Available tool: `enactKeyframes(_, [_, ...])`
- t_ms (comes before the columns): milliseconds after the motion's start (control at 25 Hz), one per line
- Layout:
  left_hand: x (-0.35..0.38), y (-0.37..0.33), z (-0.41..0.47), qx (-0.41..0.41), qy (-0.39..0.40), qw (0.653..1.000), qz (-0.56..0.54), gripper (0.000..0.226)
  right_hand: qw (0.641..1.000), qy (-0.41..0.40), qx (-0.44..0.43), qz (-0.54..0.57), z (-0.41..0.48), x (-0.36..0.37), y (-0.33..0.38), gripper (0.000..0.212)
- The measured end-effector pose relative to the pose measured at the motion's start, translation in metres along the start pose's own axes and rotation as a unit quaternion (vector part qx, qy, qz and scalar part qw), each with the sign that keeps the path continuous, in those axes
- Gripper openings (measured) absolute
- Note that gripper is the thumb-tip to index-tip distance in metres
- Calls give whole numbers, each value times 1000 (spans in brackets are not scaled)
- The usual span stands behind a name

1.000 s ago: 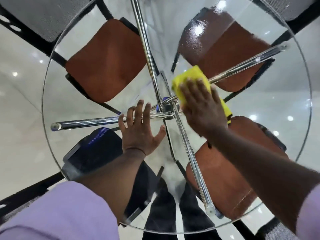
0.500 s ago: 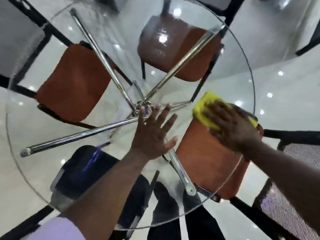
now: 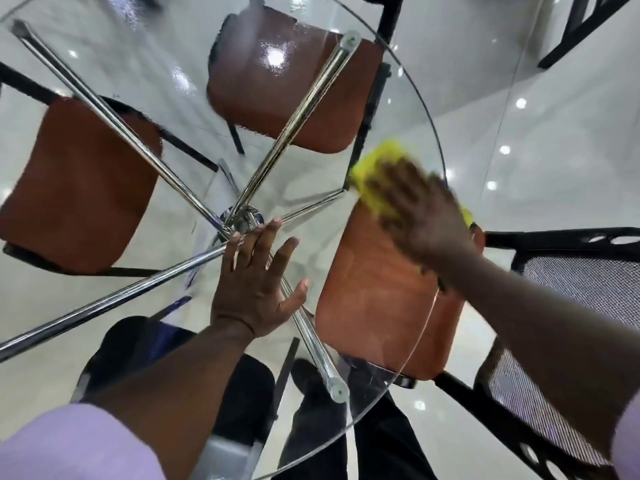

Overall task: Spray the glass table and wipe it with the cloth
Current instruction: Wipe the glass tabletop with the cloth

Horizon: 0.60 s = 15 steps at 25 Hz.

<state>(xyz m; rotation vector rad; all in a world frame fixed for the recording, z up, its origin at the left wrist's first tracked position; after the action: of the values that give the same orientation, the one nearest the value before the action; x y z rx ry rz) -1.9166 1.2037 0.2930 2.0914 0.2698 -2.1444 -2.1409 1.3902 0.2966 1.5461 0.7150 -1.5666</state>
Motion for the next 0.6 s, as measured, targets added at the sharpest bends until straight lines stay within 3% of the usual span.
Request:
enactKeyframes(40, [1, 1, 1, 1, -3, 1000, 3, 73, 993, -27, 114, 22, 31, -4, -32, 63])
enactKeyframes(120, [1, 1, 0, 0, -4, 1000, 4, 74, 940, -23, 332, 81, 53, 0, -43, 64])
enactKeyframes(160, [0, 1, 0, 2, -3, 1000, 6, 74, 936, -17, 342, 86, 55, -2, -22, 64])
enactKeyframes(200, [0, 1, 0, 3, 0, 1000, 8, 74, 961, -4, 268, 67, 54, -5, 7, 63])
enactKeyframes(240, [-1, 1, 0, 3, 0, 1000, 9, 73, 990, 17, 125, 55, 50, -2, 34, 61])
enactKeyframes(320, [-2, 0, 2, 4, -4, 1000, 6, 73, 986, 65, -153, 18, 48, 8, 44, 56])
enactKeyframes(360, [1, 0, 2, 4, -5, 1000, 5, 73, 977, 52, -207, -16, 65, 11, 28, 54])
enactKeyframes(400, [3, 1, 2, 5, -4, 1000, 4, 74, 985, 35, -169, -32, 90, 12, 6, 53])
enactKeyframes(480, [4, 3, 0, 11, -8, 1000, -1, 76, 997, -1, 78, 6, 132, -2, -48, 55])
enactKeyframes(520, [5, 4, 0, 8, -10, 1000, -5, 76, 980, -6, 196, 39, 130, -7, -62, 57])
enactKeyframes(600, [6, 4, 0, -4, -7, 1000, -6, 75, 949, -10, 307, 68, 81, -12, -37, 59])
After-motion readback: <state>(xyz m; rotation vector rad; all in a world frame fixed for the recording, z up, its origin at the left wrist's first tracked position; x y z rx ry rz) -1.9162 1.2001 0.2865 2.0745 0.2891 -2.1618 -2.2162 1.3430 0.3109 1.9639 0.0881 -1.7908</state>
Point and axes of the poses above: each hand's wrist, its own z-axis towards the middle knuckle, its own x-axis out of the palm, y = z × x, the point moved 6 cm from there along z, towards the middle knuckle, and after that the axes turned 3 degrees about z, right-handed, at the moved point
